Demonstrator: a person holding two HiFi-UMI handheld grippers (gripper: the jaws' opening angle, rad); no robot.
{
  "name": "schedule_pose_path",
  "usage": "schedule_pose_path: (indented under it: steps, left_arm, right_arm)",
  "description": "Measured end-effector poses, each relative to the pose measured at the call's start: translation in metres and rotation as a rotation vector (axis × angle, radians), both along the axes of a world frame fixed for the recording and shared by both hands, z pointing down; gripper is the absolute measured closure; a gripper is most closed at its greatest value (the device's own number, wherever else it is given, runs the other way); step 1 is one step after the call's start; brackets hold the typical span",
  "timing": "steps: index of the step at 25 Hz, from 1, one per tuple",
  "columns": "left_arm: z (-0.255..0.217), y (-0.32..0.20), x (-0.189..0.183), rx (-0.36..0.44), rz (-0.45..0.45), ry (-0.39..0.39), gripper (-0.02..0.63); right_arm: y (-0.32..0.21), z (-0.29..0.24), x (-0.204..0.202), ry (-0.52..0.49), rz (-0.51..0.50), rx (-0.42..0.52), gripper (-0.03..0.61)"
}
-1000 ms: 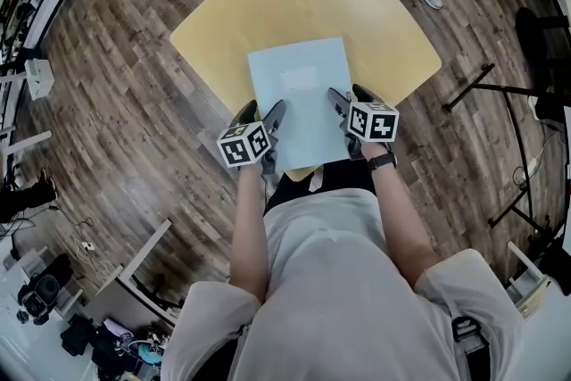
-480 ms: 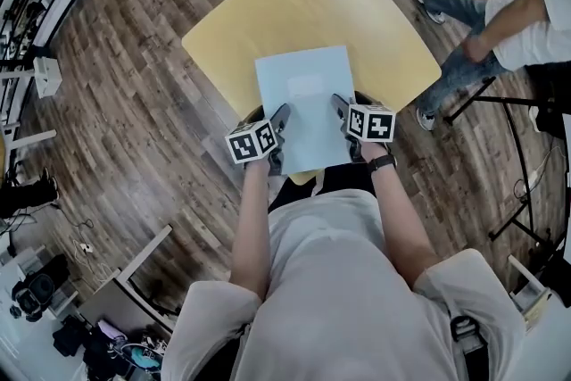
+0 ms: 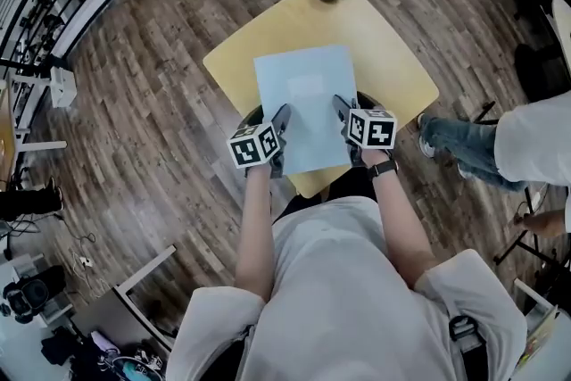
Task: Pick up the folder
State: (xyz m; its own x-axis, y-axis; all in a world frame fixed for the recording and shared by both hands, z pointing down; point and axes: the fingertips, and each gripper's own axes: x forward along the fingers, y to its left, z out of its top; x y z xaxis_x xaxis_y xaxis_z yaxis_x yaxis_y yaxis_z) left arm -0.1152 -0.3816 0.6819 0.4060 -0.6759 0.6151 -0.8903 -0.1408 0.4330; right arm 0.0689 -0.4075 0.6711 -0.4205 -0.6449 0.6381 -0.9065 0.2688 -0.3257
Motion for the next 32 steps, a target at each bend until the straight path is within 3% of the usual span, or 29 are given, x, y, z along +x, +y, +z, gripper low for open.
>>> schedule_pose_path:
  steps: [19,32]
  left_arm:
    - [-0.223,-0.04,-0.051,0.468,-0.05,-0.007,0.319]
    - [-0.368,-0.02,-0.042,0.805,-0.044,-0.095,0.319]
  right_arm:
    - [-0.034,-0.233,-0.052,-0.008,-0.018,0.535,0.318]
    - [-0.008,-0.363,-0.042,-0.085,0.038,0.818,0.318]
